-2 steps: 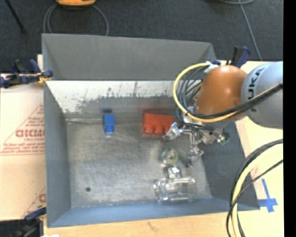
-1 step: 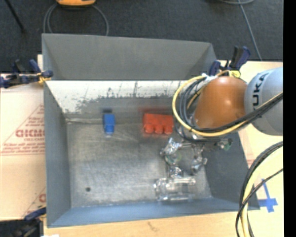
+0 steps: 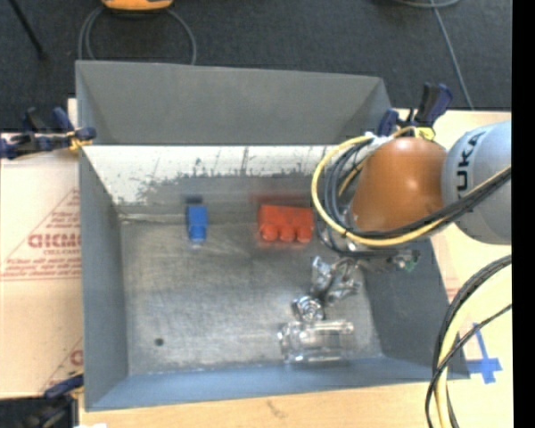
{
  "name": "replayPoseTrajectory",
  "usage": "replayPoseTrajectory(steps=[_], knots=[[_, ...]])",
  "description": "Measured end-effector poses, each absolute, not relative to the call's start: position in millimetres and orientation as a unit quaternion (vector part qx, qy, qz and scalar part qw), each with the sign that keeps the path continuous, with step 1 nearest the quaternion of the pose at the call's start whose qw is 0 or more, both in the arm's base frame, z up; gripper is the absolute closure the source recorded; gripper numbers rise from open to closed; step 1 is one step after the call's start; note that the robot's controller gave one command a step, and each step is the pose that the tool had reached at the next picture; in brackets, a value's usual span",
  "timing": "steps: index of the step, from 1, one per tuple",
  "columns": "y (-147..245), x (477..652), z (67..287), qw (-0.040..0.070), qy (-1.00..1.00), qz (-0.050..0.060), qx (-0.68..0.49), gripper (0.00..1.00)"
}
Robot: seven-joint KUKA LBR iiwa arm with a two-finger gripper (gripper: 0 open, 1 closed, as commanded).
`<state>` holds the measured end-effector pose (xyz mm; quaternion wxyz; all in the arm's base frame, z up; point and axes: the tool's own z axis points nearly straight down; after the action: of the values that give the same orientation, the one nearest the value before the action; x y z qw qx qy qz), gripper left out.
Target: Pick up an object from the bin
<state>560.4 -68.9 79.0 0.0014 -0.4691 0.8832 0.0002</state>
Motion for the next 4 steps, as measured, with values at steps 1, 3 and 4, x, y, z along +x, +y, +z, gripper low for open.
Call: replayPoseTrajectory(steps=[1,3,4], knots=[[-119.4,588.0,201.3,0.005,0.928,-0.004,-0.372,1.0],[-92.8,576.7,90.5,-0.001,0.865,0.001,-0.502,0.0],[-111.8,622.6,74.3,0.005,0.783,0.001,-0.622,0.0]])
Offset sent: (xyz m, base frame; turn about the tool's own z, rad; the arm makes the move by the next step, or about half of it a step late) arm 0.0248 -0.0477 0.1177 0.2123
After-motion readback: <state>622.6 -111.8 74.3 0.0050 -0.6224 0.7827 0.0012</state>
